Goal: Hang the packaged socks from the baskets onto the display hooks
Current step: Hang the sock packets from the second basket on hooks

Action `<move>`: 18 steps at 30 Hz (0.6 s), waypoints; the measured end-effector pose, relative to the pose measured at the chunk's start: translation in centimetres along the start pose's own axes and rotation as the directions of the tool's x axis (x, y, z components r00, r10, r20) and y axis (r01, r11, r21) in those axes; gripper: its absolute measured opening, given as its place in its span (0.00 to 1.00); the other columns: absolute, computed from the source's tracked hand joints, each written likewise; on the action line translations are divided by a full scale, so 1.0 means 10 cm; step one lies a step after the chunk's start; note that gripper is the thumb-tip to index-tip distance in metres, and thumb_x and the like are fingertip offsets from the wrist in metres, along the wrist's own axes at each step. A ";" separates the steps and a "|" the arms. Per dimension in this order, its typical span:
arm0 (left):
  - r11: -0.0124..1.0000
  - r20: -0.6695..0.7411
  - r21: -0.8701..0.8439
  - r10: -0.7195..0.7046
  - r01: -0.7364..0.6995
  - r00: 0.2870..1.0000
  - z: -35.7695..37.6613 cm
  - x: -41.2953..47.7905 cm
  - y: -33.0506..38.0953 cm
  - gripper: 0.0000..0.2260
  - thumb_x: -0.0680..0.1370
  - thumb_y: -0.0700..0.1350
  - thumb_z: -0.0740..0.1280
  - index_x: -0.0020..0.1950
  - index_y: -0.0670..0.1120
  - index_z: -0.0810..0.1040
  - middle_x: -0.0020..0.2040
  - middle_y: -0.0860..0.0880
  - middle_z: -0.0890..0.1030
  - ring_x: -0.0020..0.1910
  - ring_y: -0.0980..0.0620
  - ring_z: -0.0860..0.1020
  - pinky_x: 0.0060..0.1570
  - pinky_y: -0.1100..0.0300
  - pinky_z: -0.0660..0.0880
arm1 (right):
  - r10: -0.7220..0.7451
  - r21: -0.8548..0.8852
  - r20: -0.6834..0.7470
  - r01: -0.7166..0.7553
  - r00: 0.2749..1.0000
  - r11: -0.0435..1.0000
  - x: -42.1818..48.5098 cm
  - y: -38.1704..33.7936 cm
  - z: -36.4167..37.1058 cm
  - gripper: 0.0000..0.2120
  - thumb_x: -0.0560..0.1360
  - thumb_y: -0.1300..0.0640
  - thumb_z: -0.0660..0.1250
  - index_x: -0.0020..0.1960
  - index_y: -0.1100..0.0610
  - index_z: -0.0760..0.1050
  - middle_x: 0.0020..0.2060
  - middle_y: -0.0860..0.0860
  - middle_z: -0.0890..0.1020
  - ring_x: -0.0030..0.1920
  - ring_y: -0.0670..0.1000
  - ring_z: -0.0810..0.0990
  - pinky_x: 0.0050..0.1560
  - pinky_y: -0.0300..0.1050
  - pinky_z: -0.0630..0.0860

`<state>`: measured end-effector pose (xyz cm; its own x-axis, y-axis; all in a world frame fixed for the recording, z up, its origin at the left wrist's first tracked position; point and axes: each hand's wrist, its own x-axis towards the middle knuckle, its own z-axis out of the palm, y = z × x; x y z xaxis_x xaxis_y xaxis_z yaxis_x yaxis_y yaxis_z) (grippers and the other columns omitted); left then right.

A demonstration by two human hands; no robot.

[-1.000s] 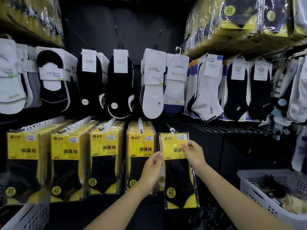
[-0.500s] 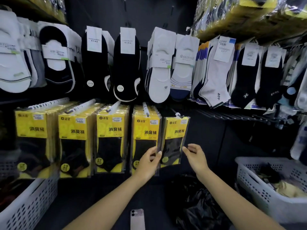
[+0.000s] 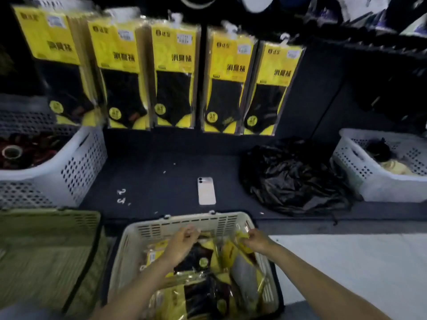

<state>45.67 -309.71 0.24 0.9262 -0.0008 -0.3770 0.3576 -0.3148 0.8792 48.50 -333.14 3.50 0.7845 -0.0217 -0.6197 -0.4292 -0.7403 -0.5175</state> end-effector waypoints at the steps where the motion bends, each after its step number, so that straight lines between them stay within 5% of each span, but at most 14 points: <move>1: 0.999 0.017 0.013 -0.042 0.042 0.999 0.06 -0.04 -0.18 0.16 0.80 0.48 0.63 0.65 0.42 0.73 0.54 0.48 0.78 0.58 0.49 0.76 0.49 0.68 0.68 | 0.009 -0.044 0.010 -0.009 1.000 0.999 0.05 0.09 0.07 0.14 0.77 0.50 0.65 0.36 0.50 0.66 0.37 0.46 0.70 0.41 0.45 0.73 0.41 0.38 0.65; 3: 0.992 0.044 0.015 -0.126 0.126 0.991 0.15 -0.14 -0.49 0.16 0.80 0.49 0.63 0.64 0.42 0.73 0.52 0.50 0.78 0.55 0.50 0.77 0.44 0.70 0.68 | 0.064 -0.132 0.034 -0.059 0.997 0.989 0.10 0.21 0.17 0.13 0.77 0.50 0.65 0.38 0.49 0.63 0.38 0.45 0.64 0.45 0.47 0.69 0.44 0.39 0.63; 6: 0.967 0.050 -0.004 -0.256 0.256 0.965 0.20 -0.27 -0.84 0.16 0.80 0.51 0.62 0.63 0.42 0.75 0.56 0.46 0.79 0.52 0.52 0.75 0.46 0.65 0.70 | 0.200 -0.165 0.080 -0.185 0.977 0.969 0.19 0.39 0.34 0.11 0.76 0.49 0.67 0.49 0.55 0.70 0.46 0.53 0.72 0.44 0.50 0.75 0.45 0.42 0.66; 9: 0.955 0.064 0.051 -0.297 0.294 0.953 0.17 -0.30 -1.00 0.19 0.80 0.54 0.59 0.64 0.42 0.74 0.61 0.44 0.77 0.59 0.46 0.75 0.55 0.58 0.71 | 0.255 -0.250 0.027 -0.240 0.967 0.938 0.23 0.49 0.48 0.35 0.74 0.49 0.70 0.72 0.63 0.58 0.67 0.57 0.69 0.64 0.56 0.72 0.53 0.45 0.72; 18: 0.955 0.112 -0.031 -0.290 0.295 0.950 0.34 -0.25 -0.84 0.17 0.80 0.53 0.60 0.62 0.43 0.74 0.63 0.44 0.76 0.60 0.47 0.74 0.57 0.58 0.69 | 0.284 -0.329 0.113 -0.234 0.952 0.915 0.31 0.57 0.46 0.23 0.78 0.53 0.64 0.67 0.65 0.66 0.55 0.57 0.74 0.51 0.53 0.75 0.39 0.41 0.70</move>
<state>39.92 -310.27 -7.16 0.7632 -0.0154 -0.6460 0.6186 -0.2714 0.7374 46.38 -334.37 -4.10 0.5745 -0.1554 -0.8036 -0.4290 -0.8933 -0.1339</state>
